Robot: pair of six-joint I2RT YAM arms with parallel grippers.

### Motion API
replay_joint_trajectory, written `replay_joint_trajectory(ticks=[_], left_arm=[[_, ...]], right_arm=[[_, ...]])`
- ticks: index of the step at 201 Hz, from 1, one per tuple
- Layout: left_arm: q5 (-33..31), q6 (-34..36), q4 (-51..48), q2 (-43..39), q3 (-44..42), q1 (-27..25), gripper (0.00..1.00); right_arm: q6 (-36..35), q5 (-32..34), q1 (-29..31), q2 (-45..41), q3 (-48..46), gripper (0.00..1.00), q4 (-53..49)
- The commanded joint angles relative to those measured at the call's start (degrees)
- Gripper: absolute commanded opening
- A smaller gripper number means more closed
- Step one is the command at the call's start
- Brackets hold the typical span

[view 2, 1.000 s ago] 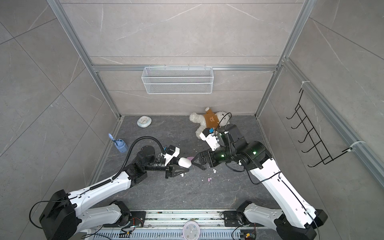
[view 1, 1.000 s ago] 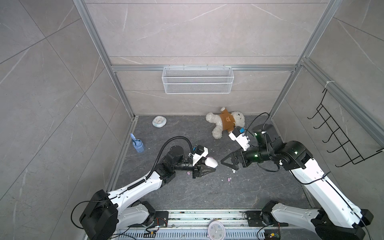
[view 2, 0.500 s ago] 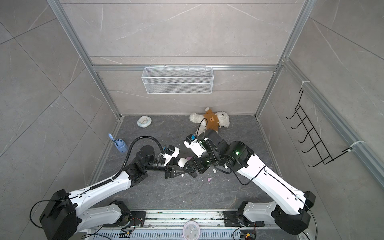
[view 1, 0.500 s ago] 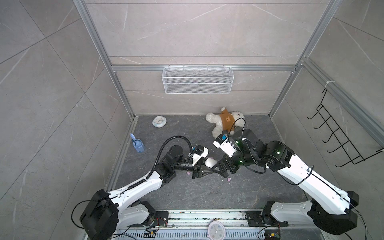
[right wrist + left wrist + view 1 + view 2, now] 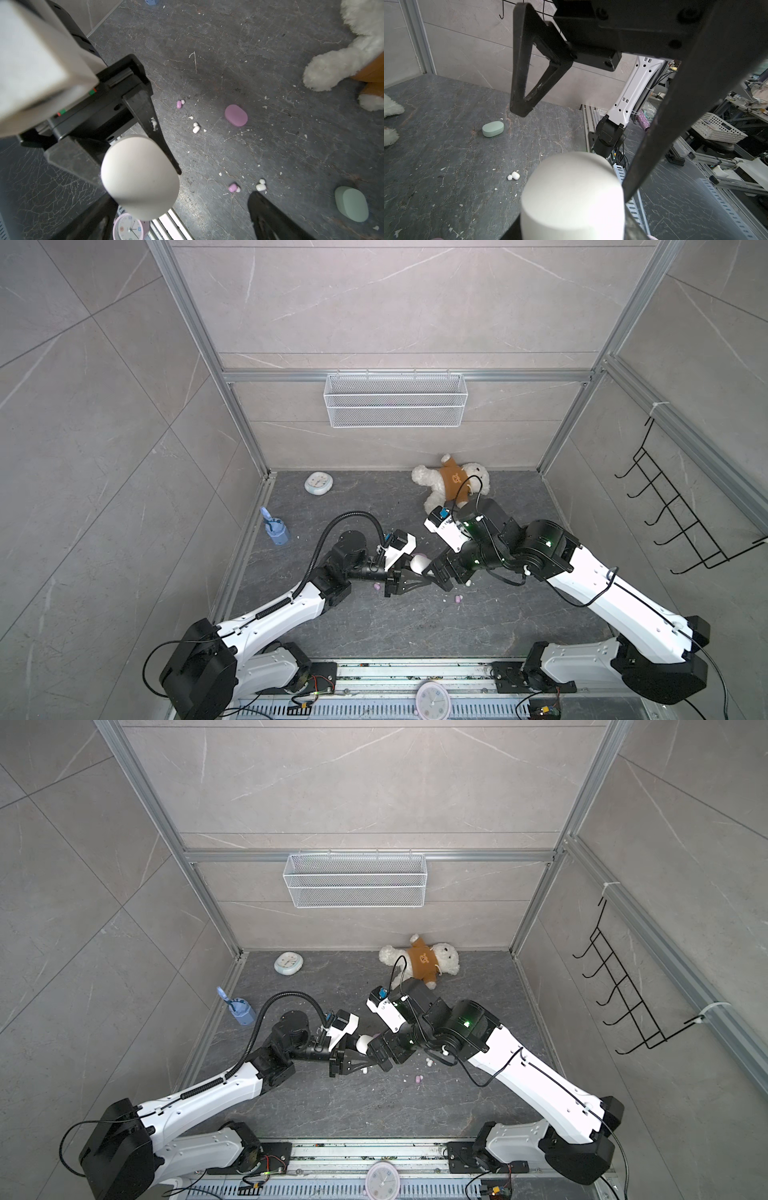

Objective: Insert the wireless bluetooth earbuds into the charging case

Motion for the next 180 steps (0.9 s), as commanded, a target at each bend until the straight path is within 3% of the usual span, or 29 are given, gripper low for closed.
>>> replay_joint_trajectory(ticks=[1,51,81,107,154,180], left_arm=[[2.3,1.0,1.1,-1.8,0.7,-0.2,0.37],[2.0,1.2,0.8,-2.5,0.6,-0.3,0.37],[1.1,-0.1,4.3,-2.2,0.2,-0.3,0.37],[0.7,-0.5,5.5,-1.7,0.7,-0.3,0.37],[0.3,-0.5,5.0,-1.9,0.7,-0.2,0.37],[-0.1,-0.4,5.0,-1.8,0.6,-0.3,0.36]], right_arm=[[1.5,5.5,-0.4,-0.2,2.8,1.00,0.1],[2.0,6.5,-0.5,-0.2,3.8,1.00,-0.6],[2.4,-3.1,-0.5,-0.3,-1.1,0.99,5.2],[2.4,-10.5,-0.4,1.8,-2.9,0.92,6.2],[3.9,-11.2,-0.5,-0.1,-5.6,0.86,8.7],[4.3,-12.1,-0.5,-0.6,-5.8,0.75,9.2]])
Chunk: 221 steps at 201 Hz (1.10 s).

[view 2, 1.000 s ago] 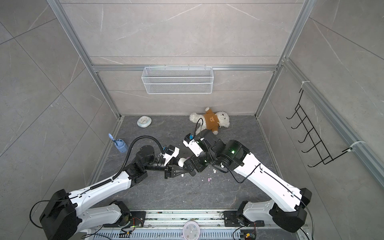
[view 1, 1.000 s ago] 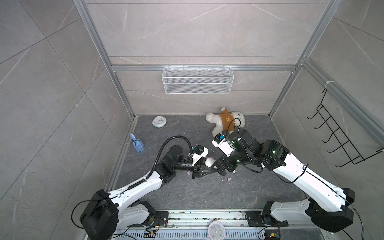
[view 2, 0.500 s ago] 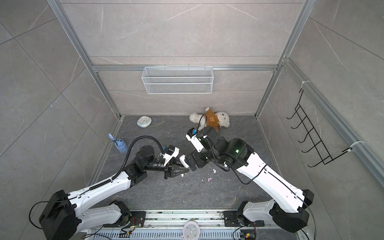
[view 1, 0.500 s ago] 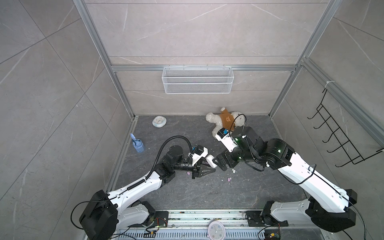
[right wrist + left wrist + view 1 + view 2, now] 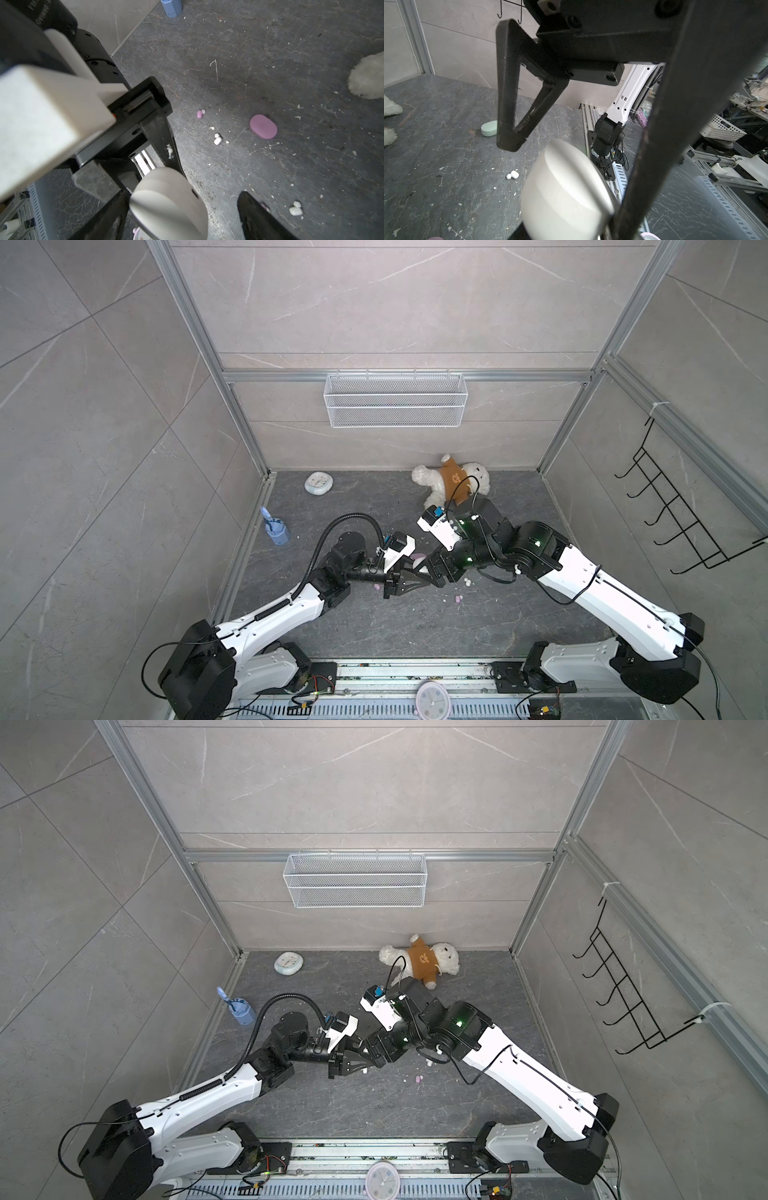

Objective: Insert the wireless bluetooth earbuds into the charging case

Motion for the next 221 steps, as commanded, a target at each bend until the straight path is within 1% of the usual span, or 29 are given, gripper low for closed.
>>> replay_joint_trajectory(ticks=[1,14,27,55,63,77,81,117,142,169,189,221], left_arm=[[-0.2,-0.4,4.6,-1.2,1.3,-0.2,0.36],[-0.5,-0.5,4.7,-1.2,1.3,-0.2,0.36],[-0.6,-0.6,4.6,-1.5,1.3,-0.2,0.36],[-1.4,-0.7,4.6,-2.2,1.2,-0.2,0.35],[-1.5,-0.8,4.5,-2.2,1.2,-0.2,0.35],[-1.6,-0.9,4.5,-2.2,1.1,-0.2,0.35],[-1.7,-0.9,4.5,-2.2,1.1,-0.2,0.35],[-2.6,-0.6,4.1,-2.8,1.3,-0.2,0.34],[-4.0,-1.5,4.0,-2.6,1.2,-0.1,0.34],[-5.5,-5.4,9.6,-2.0,-1.4,-0.2,0.33],[-6.6,-8.6,14.4,-1.4,-3.4,-0.1,0.33],[-8.4,-10.2,17.6,-0.9,-4.6,0.0,0.32]], right_arm=[[1.0,-2.9,0.4,-0.6,-1.2,0.74,1.1],[0.8,-3.4,0.3,-0.6,-1.1,0.67,0.8],[1.1,-3.5,0.4,-0.8,-1.4,0.65,1.0],[1.6,-4.3,0.4,-0.7,-1.3,0.54,0.8],[1.8,-4.3,0.4,-0.8,-1.3,0.50,0.8],[2.0,-4.2,0.4,-0.9,-1.4,0.41,0.9],[2.1,-4.2,0.4,-0.8,-1.4,0.39,0.9],[2.5,-5.9,0.4,0.0,-1.1,0.36,0.7],[3.1,-7.3,0.4,1.0,-1.5,0.36,0.5],[4.6,-8.7,0.4,1.3,-3.7,0.43,1.4],[4.9,-9.2,0.5,1.4,-4.5,0.44,1.5],[4.4,-9.2,0.6,1.9,-3.9,0.47,0.2]])
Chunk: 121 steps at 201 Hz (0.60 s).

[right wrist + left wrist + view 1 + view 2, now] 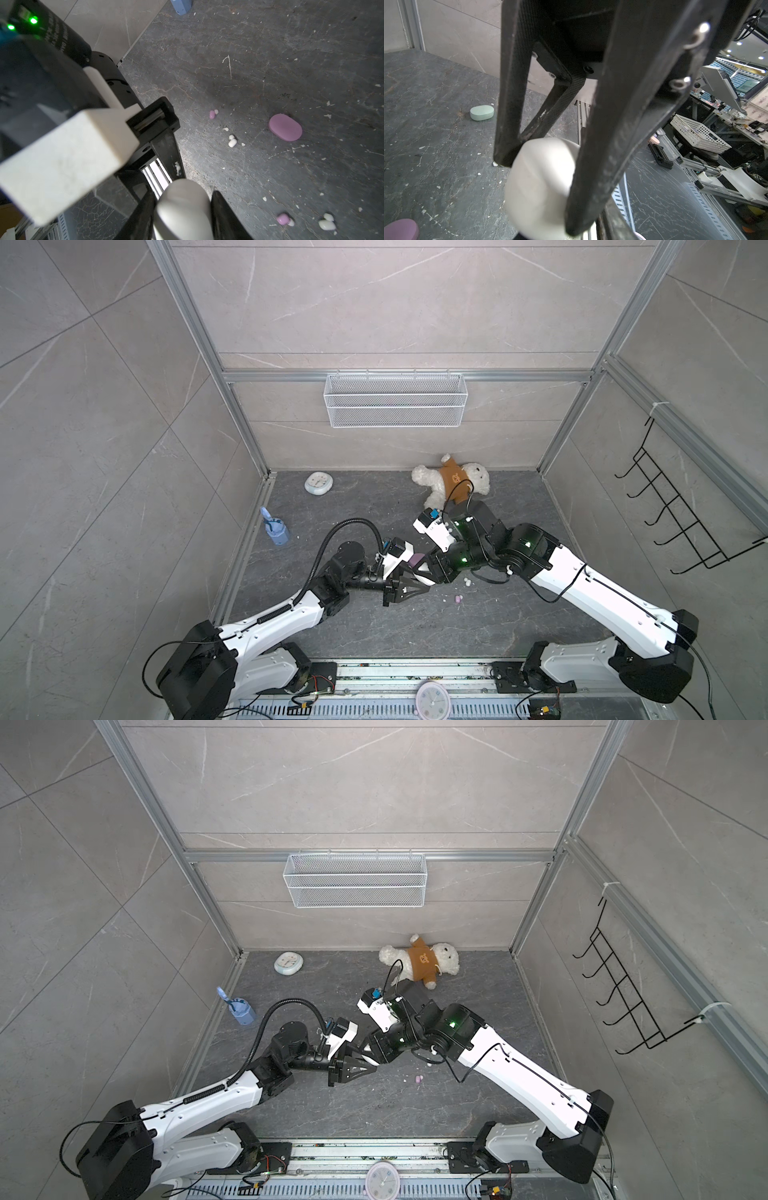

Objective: Insert the wireless bluetooth earbuds into the charging case

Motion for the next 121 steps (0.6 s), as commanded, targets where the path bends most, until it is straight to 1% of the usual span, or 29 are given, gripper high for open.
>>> replay_joint_trajectory(ticks=[1,42,58,121], left_arm=[[-6.0,-3.0,11.5,-0.2,1.4,0.8,0.32],[-6.4,-3.0,11.4,-0.3,1.6,1.2,0.31],[-6.4,-2.8,11.3,-0.4,1.5,1.3,0.31],[-6.2,-1.6,8.5,-1.2,1.7,1.3,0.31]], right_arm=[[1.1,-4.9,1.0,0.9,-0.4,0.48,-3.9],[0.7,-3.6,1.6,2.0,0.6,0.52,-6.1],[1.0,-3.2,1.8,2.1,0.7,0.53,-6.2],[0.8,-1.3,2.1,1.7,2.9,0.40,-6.2]])
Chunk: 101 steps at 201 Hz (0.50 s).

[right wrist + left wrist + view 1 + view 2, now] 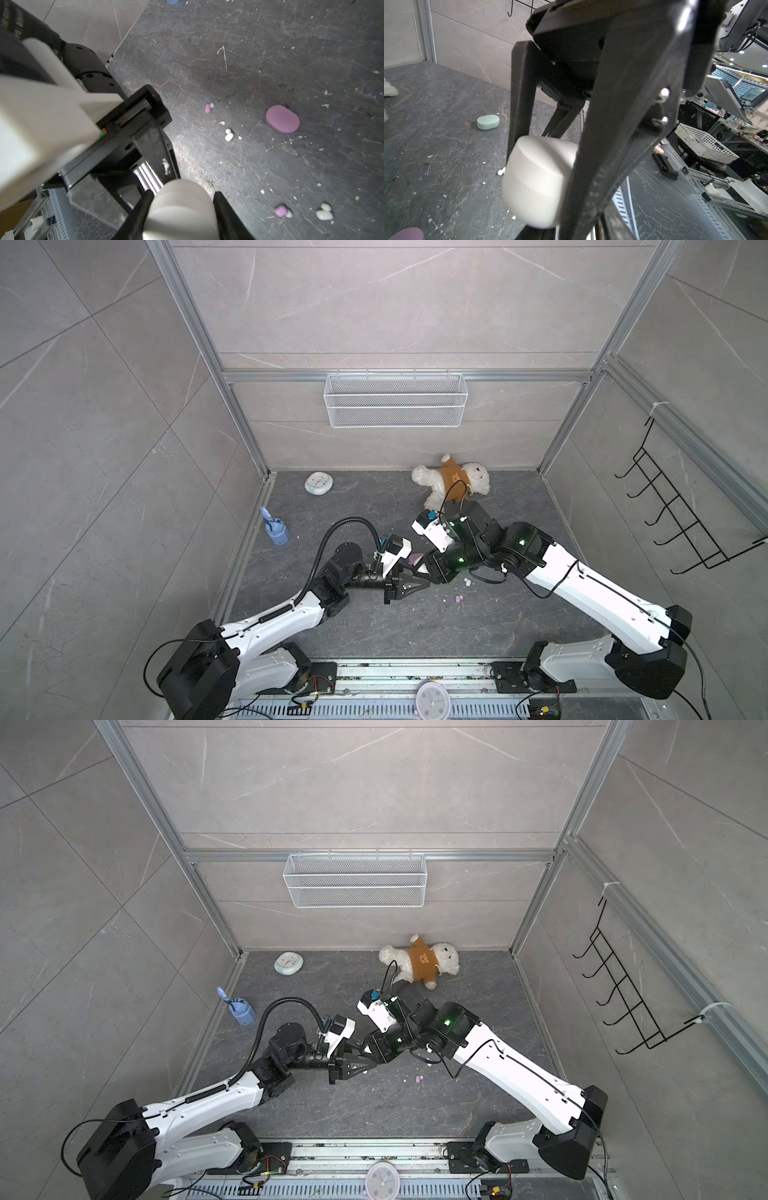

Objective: Insert the wireless bluetooth earbuds into the charging case

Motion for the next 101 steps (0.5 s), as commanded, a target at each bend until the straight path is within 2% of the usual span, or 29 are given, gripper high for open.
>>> replay_joint_trajectory(ticks=[1,29,101], left_arm=[[-4.9,0.3,4.0,-1.4,2.0,1.1,0.31],[-5.3,1.4,2.0,-2.2,1.9,1.1,0.34],[-7.8,9.1,-13.0,-7.2,3.6,1.1,0.69]], right_arm=[[0.1,-2.9,1.8,0.4,2.0,0.40,-4.1],[0.3,-2.7,1.8,0.4,2.7,0.38,-4.5],[2.1,-5.2,0.1,-2.0,1.5,0.36,-2.5]])
